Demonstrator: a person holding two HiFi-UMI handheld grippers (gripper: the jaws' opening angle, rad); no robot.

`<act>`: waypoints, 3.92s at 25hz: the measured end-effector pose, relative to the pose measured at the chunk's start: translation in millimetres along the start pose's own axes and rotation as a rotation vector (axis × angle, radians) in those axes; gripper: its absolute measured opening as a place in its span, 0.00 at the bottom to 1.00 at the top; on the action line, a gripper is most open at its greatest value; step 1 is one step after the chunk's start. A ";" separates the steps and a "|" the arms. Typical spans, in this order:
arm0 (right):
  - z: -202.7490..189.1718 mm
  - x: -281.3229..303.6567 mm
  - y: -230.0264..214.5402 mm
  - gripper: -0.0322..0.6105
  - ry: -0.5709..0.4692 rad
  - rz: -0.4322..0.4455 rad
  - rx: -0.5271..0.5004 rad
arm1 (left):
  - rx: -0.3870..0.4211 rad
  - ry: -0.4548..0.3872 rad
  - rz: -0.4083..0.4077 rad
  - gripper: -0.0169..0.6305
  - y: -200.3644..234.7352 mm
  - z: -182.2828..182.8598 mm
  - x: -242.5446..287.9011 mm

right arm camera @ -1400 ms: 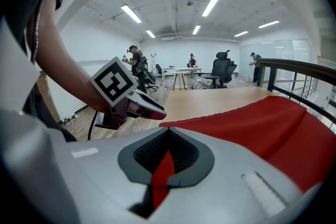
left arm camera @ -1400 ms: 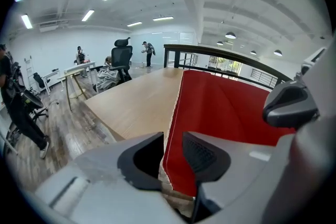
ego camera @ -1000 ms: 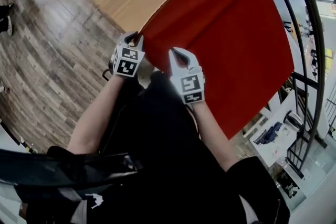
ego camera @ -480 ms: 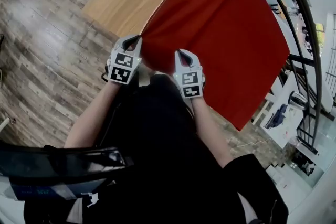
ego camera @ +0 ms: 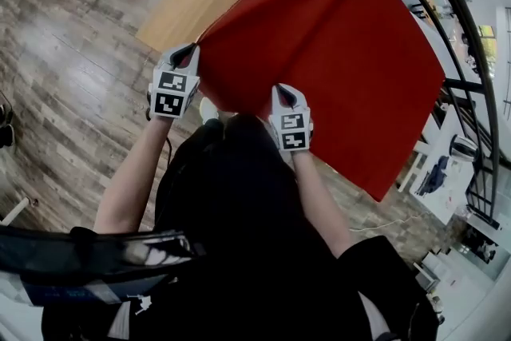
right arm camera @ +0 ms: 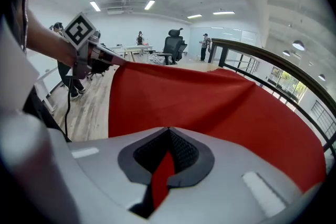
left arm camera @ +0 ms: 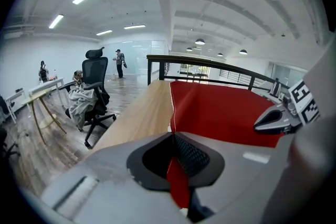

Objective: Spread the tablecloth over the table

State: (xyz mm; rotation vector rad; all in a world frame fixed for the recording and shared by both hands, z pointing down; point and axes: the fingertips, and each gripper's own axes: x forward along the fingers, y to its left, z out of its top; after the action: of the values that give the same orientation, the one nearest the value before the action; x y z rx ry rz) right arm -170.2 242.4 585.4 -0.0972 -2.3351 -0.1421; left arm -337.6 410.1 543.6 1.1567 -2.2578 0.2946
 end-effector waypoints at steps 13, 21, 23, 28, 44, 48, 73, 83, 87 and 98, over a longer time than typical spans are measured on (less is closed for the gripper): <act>47.9 40.0 21.9 0.06 -0.068 0.174 -0.031 | 0.022 0.026 0.196 0.05 100.3 41.0 2.7; 76.4 61.5 30.8 0.06 -0.100 0.236 -0.024 | 0.085 0.078 0.201 0.05 122.0 37.7 6.6; 81.8 71.8 41.2 0.06 -0.077 0.251 -0.031 | 0.067 0.086 0.188 0.05 123.4 31.3 9.7; 65.5 95.2 46.9 0.06 0.074 0.206 -0.023 | 0.066 0.105 0.131 0.05 139.4 12.7 16.7; 75.5 124.0 72.6 0.06 0.182 0.000 0.175 | 0.154 0.102 -0.083 0.04 215.6 3.2 56.7; 99.4 120.9 83.9 0.06 0.155 -0.019 0.247 | 0.221 0.037 -0.238 0.04 165.7 35.0 81.9; 235.0 207.5 -241.7 0.06 -0.188 -0.164 0.342 | 0.427 -0.040 -0.371 0.21 39.5 338.9 448.0; 237.2 228.2 -293.8 0.06 -0.235 -0.161 0.373 | 0.525 0.036 -0.280 0.24 52.3 376.3 578.2; 238.3 229.4 -313.0 0.06 -0.259 -0.176 0.378 | 0.582 0.057 -0.295 0.05 52.4 374.0 590.5; 256.8 277.1 -335.6 0.06 -0.166 -0.184 0.297 | 0.578 0.046 -0.229 0.05 103.2 415.9 605.0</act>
State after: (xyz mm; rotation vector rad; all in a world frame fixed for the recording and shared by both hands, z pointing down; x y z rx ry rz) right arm -583.2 -48.7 583.1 0.2621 -2.5009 0.1276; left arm -860.1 -115.3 568.7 1.6566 -2.0263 0.9103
